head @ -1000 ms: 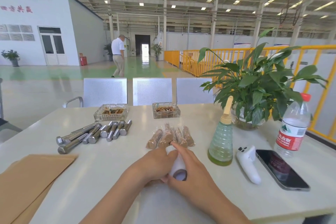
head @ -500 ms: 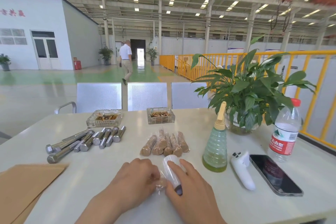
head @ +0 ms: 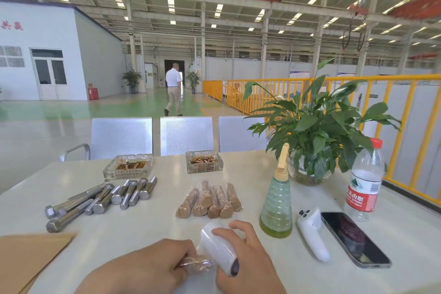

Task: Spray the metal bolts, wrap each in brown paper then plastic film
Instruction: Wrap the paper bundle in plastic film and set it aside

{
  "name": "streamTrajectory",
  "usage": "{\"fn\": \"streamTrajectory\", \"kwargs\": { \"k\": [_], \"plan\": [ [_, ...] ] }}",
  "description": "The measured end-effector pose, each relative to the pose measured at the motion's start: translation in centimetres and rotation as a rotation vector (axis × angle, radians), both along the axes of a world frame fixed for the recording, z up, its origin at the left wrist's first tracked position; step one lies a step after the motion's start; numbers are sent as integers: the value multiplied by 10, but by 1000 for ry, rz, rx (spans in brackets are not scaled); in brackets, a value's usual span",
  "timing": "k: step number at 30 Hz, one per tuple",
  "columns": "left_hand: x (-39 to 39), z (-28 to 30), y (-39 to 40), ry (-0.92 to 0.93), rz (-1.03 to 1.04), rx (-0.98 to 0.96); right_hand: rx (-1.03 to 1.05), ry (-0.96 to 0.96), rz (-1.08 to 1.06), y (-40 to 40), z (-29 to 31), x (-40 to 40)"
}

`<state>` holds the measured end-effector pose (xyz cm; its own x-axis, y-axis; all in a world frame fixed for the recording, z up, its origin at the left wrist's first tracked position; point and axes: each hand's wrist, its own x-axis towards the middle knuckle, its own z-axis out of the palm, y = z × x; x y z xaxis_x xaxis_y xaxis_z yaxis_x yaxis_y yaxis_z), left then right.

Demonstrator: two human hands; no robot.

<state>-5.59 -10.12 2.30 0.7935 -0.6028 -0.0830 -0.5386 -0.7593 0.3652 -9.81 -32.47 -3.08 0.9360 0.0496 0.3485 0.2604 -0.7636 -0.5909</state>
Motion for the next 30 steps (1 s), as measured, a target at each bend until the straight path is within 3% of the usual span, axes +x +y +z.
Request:
{"fn": "streamTrajectory", "kwargs": {
  "k": [3, 7, 10, 13, 15, 17, 20, 23, 27, 29, 30],
  "plan": [
    [-6, 8, 13, 59, -10, -175, 241, -20, 82, -2, 8, -3],
    [-10, 27, 26, 406, -126, -501, 566, 77, 82, -3, 20, -6],
    [-8, 24, 25, 628, 37, -855, 1026, 200, 179, 5, 26, -4],
    [-2, 17, 16, 650, 131, -990, 1446, 354, 266, 24, 31, 3],
    [3, 13, 7, 600, 281, -1053, 1571, 436, 275, 33, 35, 4],
    [8, 3, -1, 449, 418, -1048, 1598, 478, 344, 41, 39, 3],
    [14, -17, -10, -12, 468, -761, 1608, 522, 400, 49, 36, 1],
    [20, -34, -11, -221, 444, -558, 1610, 548, 372, 51, 31, -1],
    [30, -40, -9, -277, 491, -492, 1659, 589, 327, 50, 31, -2],
    [33, -37, -12, -125, 497, -526, 1678, 591, 329, 51, 34, -3],
    [35, -33, -12, 62, 493, -629, 1702, 596, 328, 50, 33, -1]
  ]
}}
